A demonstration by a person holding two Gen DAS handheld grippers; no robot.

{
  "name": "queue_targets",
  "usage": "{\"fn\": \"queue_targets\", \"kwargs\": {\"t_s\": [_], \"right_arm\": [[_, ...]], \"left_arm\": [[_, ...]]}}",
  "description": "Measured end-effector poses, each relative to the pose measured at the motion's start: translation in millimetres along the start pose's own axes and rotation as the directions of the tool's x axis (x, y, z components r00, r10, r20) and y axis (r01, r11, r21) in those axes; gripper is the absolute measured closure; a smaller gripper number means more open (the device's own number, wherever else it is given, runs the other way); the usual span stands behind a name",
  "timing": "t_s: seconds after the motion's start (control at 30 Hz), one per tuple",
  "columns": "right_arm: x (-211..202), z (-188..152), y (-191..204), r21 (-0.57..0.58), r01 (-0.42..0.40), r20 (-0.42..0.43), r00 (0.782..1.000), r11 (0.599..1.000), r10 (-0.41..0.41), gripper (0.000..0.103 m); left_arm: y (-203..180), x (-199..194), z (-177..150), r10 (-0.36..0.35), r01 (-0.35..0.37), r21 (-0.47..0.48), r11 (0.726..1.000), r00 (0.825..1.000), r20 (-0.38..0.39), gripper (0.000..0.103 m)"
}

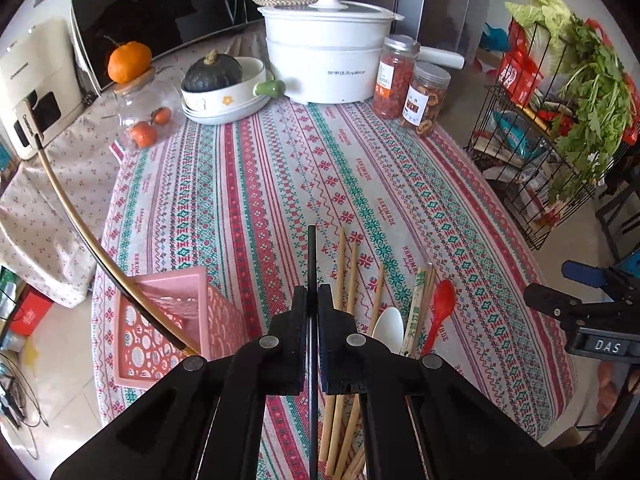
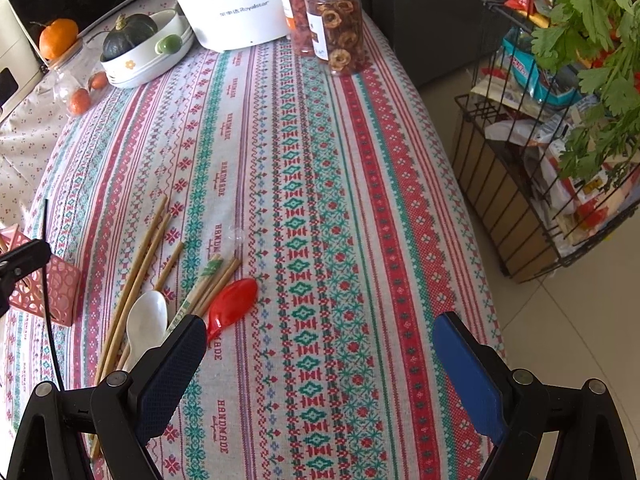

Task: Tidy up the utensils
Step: 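Lift the black chopstick over the basket with the left gripper while the right grasps the red spoon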

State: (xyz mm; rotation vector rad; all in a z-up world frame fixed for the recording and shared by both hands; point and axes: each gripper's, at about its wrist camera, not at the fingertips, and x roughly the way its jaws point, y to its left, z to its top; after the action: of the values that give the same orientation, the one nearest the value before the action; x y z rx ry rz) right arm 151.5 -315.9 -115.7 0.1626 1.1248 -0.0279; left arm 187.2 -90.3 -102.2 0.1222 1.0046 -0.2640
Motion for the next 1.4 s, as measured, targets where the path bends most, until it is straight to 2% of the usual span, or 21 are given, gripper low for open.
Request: {"fn": "queue_targets", "kwargs": {"t_s": [0.23,0.33,0.53,0.63,0.77,0.8,0.87,0.9,0.97,1.03,1.07,1.2,1.4], "right_arm": [[9.7,-3.0,27.6,-0.03,-0.049,-0.037,0.998,0.998,0.048,0.008],[23.1,-3.5,36.7,-0.033,-0.061,-0.077,0.995,0.998,0.058,0.01],[55.9,2.6,41.2,0.025,-0.068,-0.151,0.986,0.997,0.071,0.033],[72.5,7.0,44.1,0.037,-0.043,-0.182,0.982,0.998,0.049,0.042],[92.6,6.4,52.2,0.016,-0.01,-0.242,0.97,1.0,0.014,0.062],[92.5,7.2,57.6,-0.024,0.016,-0.229,0.973,1.0,-0.021,0.067],[94.8,7.8,65.6,-0.064,0.023,-0.232,0.972,0.998,-0.037,0.076],[95.4,9.0,67.0,-0.069,0.027,-0.232,0.972,0.997,-0.042,0.077],[96.7,10.6,67.5,-0.064,0.014,-0.231,0.973,0.998,-0.028,0.081],[97.0,12.0,65.5,-0.043,-0.019,-0.224,0.974,0.999,0.008,0.091],[96.5,13.0,66.0,-0.037,-0.044,-0.217,0.975,0.998,0.035,0.099],[91.5,11.6,68.6,-0.054,-0.094,-0.18,0.98,0.994,0.083,0.101],[59.4,6.5,68.1,-0.095,-0.11,-0.074,0.992,0.989,0.104,0.101]], "left_arm": [[22.7,-60.7,-23.3,-0.062,0.062,0.002,0.998,0.99,0.126,0.098],[31.7,-73.6,-28.1,-0.104,0.109,-0.025,0.994,0.984,0.146,0.099],[39.9,-96.8,-34.5,-0.14,0.145,-0.014,0.989,0.972,0.19,0.099],[43.8,-104.9,-37.8,-0.14,0.144,-0.007,0.989,0.969,0.206,0.099],[52.9,-111.1,-42.7,-0.136,0.144,-0.018,0.989,0.967,0.215,0.099],[55.8,-111.9,-43.9,-0.136,0.144,-0.022,0.989,0.967,0.215,0.099],[61.8,-113.1,-46.4,-0.134,0.143,-0.026,0.989,0.967,0.216,0.098],[64.1,-113.4,-47.0,-0.133,0.142,-0.027,0.989,0.967,0.216,0.098],[67.7,-113.6,-48.5,-0.129,0.14,-0.034,0.99,0.967,0.217,0.098],[70.0,-114.1,-49.5,-0.13,0.143,-0.042,0.989,0.967,0.219,0.098],[70.8,-114.4,-50.0,-0.132,0.145,-0.045,0.988,0.967,0.22,0.098],[71.3,-117.4,-51.3,-0.126,0.14,-0.044,0.989,0.965,0.232,0.099],[73.8,-132.4,-54.8,-0.121,0.137,-0.037,0.99,0.954,0.276,0.099]]}}
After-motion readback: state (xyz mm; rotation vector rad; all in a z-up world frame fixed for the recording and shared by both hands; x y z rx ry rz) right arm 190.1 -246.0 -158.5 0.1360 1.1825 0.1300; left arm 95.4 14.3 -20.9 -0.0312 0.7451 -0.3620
